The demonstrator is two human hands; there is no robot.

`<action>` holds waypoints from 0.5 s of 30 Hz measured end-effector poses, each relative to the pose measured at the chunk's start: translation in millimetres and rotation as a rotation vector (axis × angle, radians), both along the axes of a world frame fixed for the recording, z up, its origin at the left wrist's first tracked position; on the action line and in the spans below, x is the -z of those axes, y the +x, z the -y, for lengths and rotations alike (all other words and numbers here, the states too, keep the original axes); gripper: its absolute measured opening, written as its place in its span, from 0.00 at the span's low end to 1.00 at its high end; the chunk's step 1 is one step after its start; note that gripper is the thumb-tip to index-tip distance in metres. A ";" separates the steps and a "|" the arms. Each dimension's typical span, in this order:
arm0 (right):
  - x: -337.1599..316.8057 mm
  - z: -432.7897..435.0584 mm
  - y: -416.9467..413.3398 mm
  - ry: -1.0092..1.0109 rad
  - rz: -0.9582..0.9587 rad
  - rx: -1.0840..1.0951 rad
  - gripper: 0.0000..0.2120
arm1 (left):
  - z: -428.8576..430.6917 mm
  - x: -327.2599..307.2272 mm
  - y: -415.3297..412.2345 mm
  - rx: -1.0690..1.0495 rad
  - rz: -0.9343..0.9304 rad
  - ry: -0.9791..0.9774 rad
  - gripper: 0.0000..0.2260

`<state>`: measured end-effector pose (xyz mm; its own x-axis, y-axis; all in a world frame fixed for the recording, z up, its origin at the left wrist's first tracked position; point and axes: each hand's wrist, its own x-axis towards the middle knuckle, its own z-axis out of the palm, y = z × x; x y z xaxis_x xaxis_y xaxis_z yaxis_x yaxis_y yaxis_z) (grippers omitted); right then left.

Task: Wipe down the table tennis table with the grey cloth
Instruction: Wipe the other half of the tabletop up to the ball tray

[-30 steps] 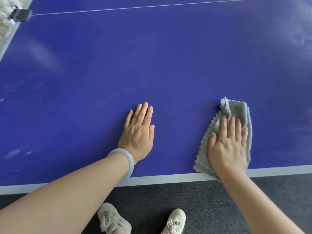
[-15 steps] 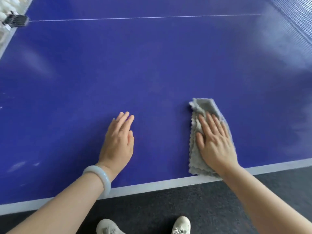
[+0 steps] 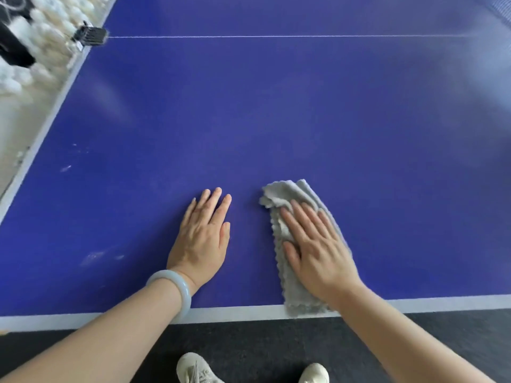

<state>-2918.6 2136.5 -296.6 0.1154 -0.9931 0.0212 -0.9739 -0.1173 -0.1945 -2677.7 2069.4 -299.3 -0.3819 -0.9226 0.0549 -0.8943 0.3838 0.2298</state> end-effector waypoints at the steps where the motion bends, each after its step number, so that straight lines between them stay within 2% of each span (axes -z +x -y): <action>1: -0.5 6.3 -31.5 0.011 -0.022 0.102 0.29 | 0.1 0.2 -0.3 -0.004 0.002 0.006 0.25; 4: -5.3 31.2 -93.7 0.110 -0.010 0.545 0.31 | 0.2 1.3 -0.8 -0.007 0.014 0.022 0.25; 7: -2.8 46.6 -56.6 0.117 0.027 0.705 0.30 | 0.4 1.1 0.3 -0.008 0.008 0.029 0.25; 9: -0.6 41.2 2.4 0.040 0.018 0.580 0.30 | 0.7 -0.1 1.0 -0.004 -0.002 0.031 0.25; 12: 0.3 15.6 92.2 0.001 0.054 0.245 0.31 | 1.7 -1.4 0.1 -0.005 -0.030 0.043 0.26; 14: -2.5 9.6 113.4 0.057 0.174 0.101 0.30 | 2.2 -2.0 -0.6 -0.014 -0.050 0.046 0.26; 15: -7.2 15.1 105.5 0.087 0.304 0.062 0.29 | 2.7 -1.6 0.1 -0.015 -0.056 0.043 0.26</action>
